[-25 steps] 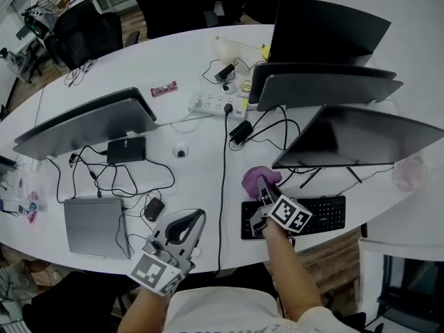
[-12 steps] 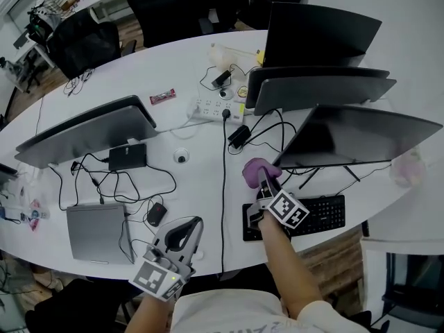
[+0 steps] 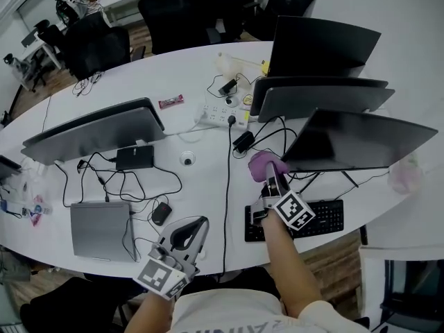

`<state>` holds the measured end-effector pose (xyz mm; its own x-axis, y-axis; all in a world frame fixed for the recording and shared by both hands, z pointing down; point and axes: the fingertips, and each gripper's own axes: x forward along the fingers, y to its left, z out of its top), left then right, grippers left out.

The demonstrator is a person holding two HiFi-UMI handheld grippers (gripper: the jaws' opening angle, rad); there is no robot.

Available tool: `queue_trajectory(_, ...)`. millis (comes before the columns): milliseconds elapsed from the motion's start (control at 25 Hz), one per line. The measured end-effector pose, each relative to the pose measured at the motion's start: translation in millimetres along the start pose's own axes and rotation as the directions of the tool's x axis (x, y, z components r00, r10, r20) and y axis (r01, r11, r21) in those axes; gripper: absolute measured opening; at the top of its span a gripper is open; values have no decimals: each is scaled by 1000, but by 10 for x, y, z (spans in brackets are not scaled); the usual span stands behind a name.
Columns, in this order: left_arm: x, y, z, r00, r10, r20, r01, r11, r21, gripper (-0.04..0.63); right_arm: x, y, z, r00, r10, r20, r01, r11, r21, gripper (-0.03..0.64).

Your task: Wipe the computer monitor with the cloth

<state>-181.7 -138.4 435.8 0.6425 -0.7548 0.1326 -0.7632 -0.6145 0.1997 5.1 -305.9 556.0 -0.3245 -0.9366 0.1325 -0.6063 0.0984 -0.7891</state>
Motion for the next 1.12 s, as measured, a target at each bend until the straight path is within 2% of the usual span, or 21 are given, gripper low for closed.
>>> queue_trajectory(360, -75, 1, 151, 999, 15, 37, -14, 999, -40, 9, -60, 397, 325, 995, 58, 77, -53, 996, -67, 64)
queue_trajectory(560, -132, -46, 322, 995, -19, 94, 21, 1000, -15, 9, -79, 629, 518, 990, 88, 112, -81, 994, -69, 64)
queue_trajectory(800, -156, -12, 425, 995, -8, 103, 8, 1000, -6, 9, -108, 968, 770, 979, 144, 147, -127, 985, -116, 64)
queue_trajectory(1120, -134, -123, 559, 990, -40, 135, 38, 999, 16, 9, -156, 1314, 1067, 961, 208, 185, -180, 971, -157, 64)
